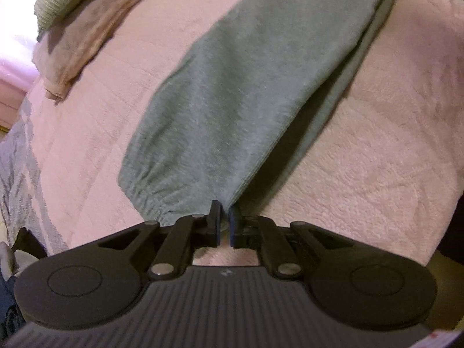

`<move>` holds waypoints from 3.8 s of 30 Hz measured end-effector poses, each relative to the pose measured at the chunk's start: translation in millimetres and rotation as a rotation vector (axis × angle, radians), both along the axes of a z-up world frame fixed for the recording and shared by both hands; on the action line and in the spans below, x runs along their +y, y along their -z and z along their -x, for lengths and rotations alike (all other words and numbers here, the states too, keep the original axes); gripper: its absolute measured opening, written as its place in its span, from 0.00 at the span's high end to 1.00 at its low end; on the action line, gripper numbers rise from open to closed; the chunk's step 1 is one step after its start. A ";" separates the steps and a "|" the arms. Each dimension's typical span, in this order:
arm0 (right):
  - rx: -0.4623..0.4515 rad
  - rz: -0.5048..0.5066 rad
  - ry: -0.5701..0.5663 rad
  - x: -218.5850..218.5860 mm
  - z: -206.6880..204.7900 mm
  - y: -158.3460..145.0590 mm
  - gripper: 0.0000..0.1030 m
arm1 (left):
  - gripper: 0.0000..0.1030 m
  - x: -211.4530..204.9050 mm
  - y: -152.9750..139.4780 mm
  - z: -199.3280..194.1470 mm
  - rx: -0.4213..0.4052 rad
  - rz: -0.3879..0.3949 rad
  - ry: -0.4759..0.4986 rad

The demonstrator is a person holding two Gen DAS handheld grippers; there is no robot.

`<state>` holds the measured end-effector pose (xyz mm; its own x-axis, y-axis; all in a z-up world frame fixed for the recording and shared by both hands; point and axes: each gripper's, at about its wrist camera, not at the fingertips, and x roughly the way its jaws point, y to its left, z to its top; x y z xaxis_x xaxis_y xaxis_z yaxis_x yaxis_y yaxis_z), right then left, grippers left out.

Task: Organize objects

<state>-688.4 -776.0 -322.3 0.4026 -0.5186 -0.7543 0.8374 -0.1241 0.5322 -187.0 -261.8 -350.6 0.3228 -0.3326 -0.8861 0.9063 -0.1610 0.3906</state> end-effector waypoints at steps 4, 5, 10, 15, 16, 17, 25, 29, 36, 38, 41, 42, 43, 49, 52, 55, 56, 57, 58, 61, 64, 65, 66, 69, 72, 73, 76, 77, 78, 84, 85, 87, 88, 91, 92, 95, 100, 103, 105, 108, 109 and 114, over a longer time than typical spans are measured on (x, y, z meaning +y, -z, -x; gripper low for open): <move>0.009 -0.031 0.008 -1.3 5.4 10.2 0.87 | 0.97 -5.7 18.9 -1.6 0.004 -0.044 0.019; 0.007 -0.028 0.011 -1.6 5.2 9.6 0.87 | 0.97 -6.3 20.4 -2.8 0.000 -0.052 0.030; 0.030 -0.002 -0.039 -2.7 0.9 -0.6 0.87 | 0.93 -17.5 17.2 -9.2 0.015 -0.093 0.022; 0.081 0.008 -0.150 -9.7 -8.5 -12.3 0.84 | 0.76 -32.5 -9.0 -3.6 0.029 -0.119 -0.069; 0.074 0.004 -0.164 -12.3 -9.0 -13.3 0.80 | 0.76 -38.9 -16.8 2.7 0.017 -0.107 -0.075; 0.059 -0.003 -0.180 -15.7 -8.9 -14.5 0.73 | 0.76 -50.7 -26.7 13.9 0.008 -0.092 -0.072; -0.150 -0.068 -0.342 -47.7 16.1 -8.7 0.49 | 0.62 -219.4 -66.9 190.6 0.095 0.105 0.153; -0.177 -0.099 -0.434 -70.1 43.0 -12.3 0.47 | 0.46 -322.9 -75.8 306.3 0.227 0.208 0.330; 0.012 -0.060 -0.478 -103.6 106.6 -17.3 0.45 | 0.36 -451.0 -60.1 448.1 0.348 0.228 0.528; 0.022 -0.060 -0.465 -108.8 121.4 -12.3 0.45 | 0.37 -473.2 -44.9 464.3 0.305 0.188 0.540; 0.016 -0.065 -0.463 -110.9 132.8 -4.6 0.45 | 0.62 -487.5 -23.0 484.2 0.239 0.115 0.554; 0.010 -0.070 -0.471 -110.7 132.6 -2.2 0.45 | 0.73 -488.8 -20.7 483.0 0.233 0.102 0.565; 0.002 -0.074 -0.488 -110.6 131.2 0.0 0.45 | 0.80 -486.0 -24.8 480.5 0.236 0.113 0.567; -0.155 -0.044 -0.685 -113.6 95.4 4.3 0.45 | 0.82 -498.0 -79.7 427.6 0.265 0.250 0.384; -0.236 -0.010 -0.768 -121.4 66.1 6.1 0.45 | 0.82 -507.7 -96.0 406.2 0.270 0.273 0.312; -0.318 0.023 -0.862 -131.0 28.1 11.3 0.48 | 0.82 -510.3 -107.4 394.0 0.284 0.292 0.277; -0.330 0.021 -0.900 -135.1 13.0 15.8 0.50 | 0.82 -510.5 -110.7 391.4 0.289 0.298 0.271; -0.331 0.011 -0.926 -139.0 -0.5 20.8 0.50 | 0.82 -510.0 -114.4 389.4 0.280 0.306 0.270; -0.321 0.007 -0.950 -141.9 -12.0 25.0 0.50 | 0.82 -508.7 -118.3 388.2 0.274 0.312 0.271; -0.277 0.037 -1.047 -142.5 -29.6 26.2 0.50 | 0.82 -506.4 -123.7 382.4 0.274 0.325 0.254; -0.282 0.003 -1.131 -140.7 -42.5 35.6 0.52 | 0.82 -503.7 -131.6 377.2 0.281 0.332 0.243; -0.288 0.006 -1.151 -139.7 -46.1 37.4 0.57 | 0.82 -504.1 -131.4 375.6 0.283 0.330 0.240; -0.289 0.046 -1.146 -139.9 -45.0 35.9 0.61 | 0.82 -503.5 -131.7 373.9 0.291 0.325 0.239; -0.299 0.194 -1.014 -154.4 -33.7 26.4 0.65 | 0.82 -499.7 -127.3 375.1 0.293 0.315 0.250; -0.278 0.249 -0.915 -176.2 -28.3 34.8 0.65 | 0.82 -499.6 -118.8 379.0 0.300 0.292 0.272; -0.295 0.230 -0.911 -182.0 -30.6 41.6 0.65 | 0.82 -499.8 -114.5 380.8 0.290 0.288 0.273; -0.244 0.226 -0.954 -180.7 -33.0 45.5 0.64 | 0.82 -503.9 -110.5 376.1 0.294 0.286 0.259; -0.226 0.234 -0.964 -175.7 -27.6 43.9 0.64 | 0.82 -504.9 -111.2 373.3 0.288 0.289 0.259; -0.204 0.250 -0.974 -170.9 -24.0 41.0 0.64 | 0.82 -506.6 -111.6 369.3 0.286 0.287 0.255; 0.024 0.498 -1.148 -129.3 -9.3 9.3 0.64 | 0.82 -522.9 -113.3 349.2 0.308 0.250 0.264; 0.069 0.555 -1.198 -123.0 -11.2 6.4 0.64 | 0.82 -524.6 -113.7 348.9 0.309 0.245 0.273; 0.149 0.649 -1.293 -111.7 -20.7 6.7 0.64 | 0.82 -527.7 -114.6 349.2 0.306 0.239 0.294; 0.194 0.694 -1.352 -107.7 -29.8 10.2 0.64 | 0.82 -528.6 -115.3 349.8 0.303 0.239 0.307; 0.321 0.812 -1.468 -99.2 -43.2 27.0 0.64 | 0.82 -526.2 -118.8 353.4 0.303 0.235 0.337; 0.329 0.842 -1.486 -99.3 -45.5 30.5 0.64 | 0.82 -524.0 -119.6 355.2 0.302 0.233 0.347; 0.333 0.892 -1.501 -99.6 -50.7 31.6 0.75 | 0.82 -515.3 -118.7 360.6 0.321 0.231 0.363; 0.270 0.806 -1.496 -114.1 -65.2 35.7 0.90 | 0.82 -511.8 -111.4 361.3 0.312 0.237 0.338; 0.292 0.831 -1.600 -107.7 -57.5 40.0 0.87 | 0.82 -520.0 -114.9 345.6 0.305 0.249 0.314; 0.371 0.917 -1.692 -99.9 -52.7 48.0 0.78 | 0.82 -525.2 -116.3 338.8 0.298 0.250 0.320; 0.471 1.026 -1.780 -94.0 -58.7 58.8 0.78 | 0.82 -530.1 -114.7 338.1 0.285 0.241 0.342; 0.494 1.051 -1.806 -92.9 -62.2 61.2 0.78 | 0.82 -530.6 -113.7 338.5 0.284 0.238 0.348; 0.583 1.204 -1.856 -87.1 -71.9 69.6 0.73 | 0.82 -527.4 -113.8 338.4 0.287 0.244 0.356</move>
<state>-616.5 -863.1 -391.9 0.7414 -0.1157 -0.6611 -0.3372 0.7874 -0.5160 -525.4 -789.2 -236.8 -0.0928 -0.5855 -0.8053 0.8884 -0.4139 0.1985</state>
